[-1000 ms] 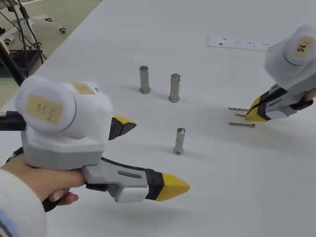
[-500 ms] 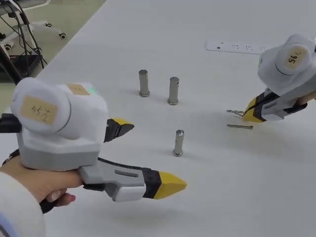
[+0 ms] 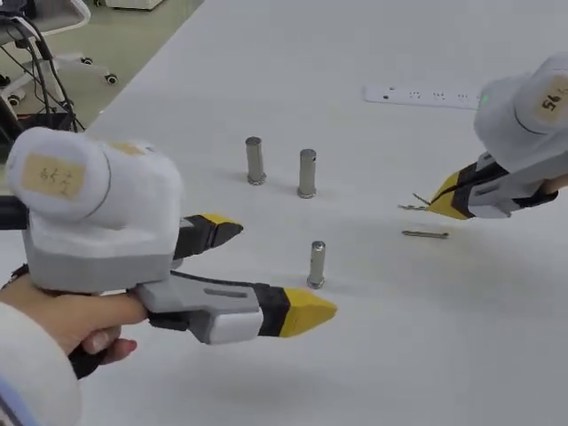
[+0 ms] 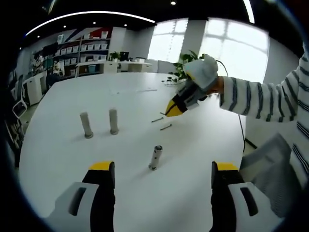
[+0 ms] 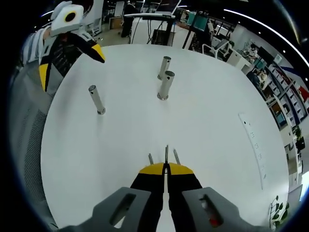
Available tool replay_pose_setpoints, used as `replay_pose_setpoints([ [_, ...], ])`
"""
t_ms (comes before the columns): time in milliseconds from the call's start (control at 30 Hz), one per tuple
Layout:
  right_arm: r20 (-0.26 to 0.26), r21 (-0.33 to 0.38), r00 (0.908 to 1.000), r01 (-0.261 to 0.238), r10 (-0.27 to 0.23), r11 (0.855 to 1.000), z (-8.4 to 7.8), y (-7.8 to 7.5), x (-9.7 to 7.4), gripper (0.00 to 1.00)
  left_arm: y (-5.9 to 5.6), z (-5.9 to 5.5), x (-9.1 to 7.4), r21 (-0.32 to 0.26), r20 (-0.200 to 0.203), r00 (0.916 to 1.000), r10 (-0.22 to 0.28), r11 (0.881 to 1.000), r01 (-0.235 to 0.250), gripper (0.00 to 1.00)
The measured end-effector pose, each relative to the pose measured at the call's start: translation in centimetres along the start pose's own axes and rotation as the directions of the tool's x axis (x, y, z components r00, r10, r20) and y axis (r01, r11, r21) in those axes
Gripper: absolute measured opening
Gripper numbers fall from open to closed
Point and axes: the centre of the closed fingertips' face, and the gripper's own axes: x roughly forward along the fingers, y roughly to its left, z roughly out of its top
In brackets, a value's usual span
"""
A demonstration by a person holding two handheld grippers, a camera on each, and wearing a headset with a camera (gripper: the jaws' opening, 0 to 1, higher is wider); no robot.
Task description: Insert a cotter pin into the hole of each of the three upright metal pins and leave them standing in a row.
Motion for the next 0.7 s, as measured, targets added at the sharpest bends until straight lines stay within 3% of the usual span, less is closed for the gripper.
replay_pose_setpoints([
  [100, 0.056, 0.007, 0.9981, 0.026, -0.026, 1.0, 1.1, 0.5, -1.1, 0.0, 0.0, 1.0, 0.0, -0.025, 0.039, 0.9992, -0.004, 1.0, 0.005, 0.79],
  [333, 0.151, -0.003, 0.986, 0.072, -0.071, 0.997, 2.9, 1.3, -3.0, 0.0, -0.3, 2.1, 0.3, -0.058, 0.063, 0.9976, -0.031, 0.998, 0.035, 0.74],
  [567, 0.245, -0.011, 0.9648, 0.102, -0.097, 0.995, 5.0, 3.5, -4.6, 0.0, -0.9, 2.8, 1.0, -0.093, 0.061, 0.9956, -0.072, 0.993, 0.077, 0.64],
  [700, 0.293, -0.004, 0.9514, 0.101, -0.095, 0.995, 6.3, 5.0, -5.4, 0.0, -1.4, 3.7, 1.3, -0.091, 0.088, 0.9912, -0.099, 0.99, 0.107, 0.61],
])
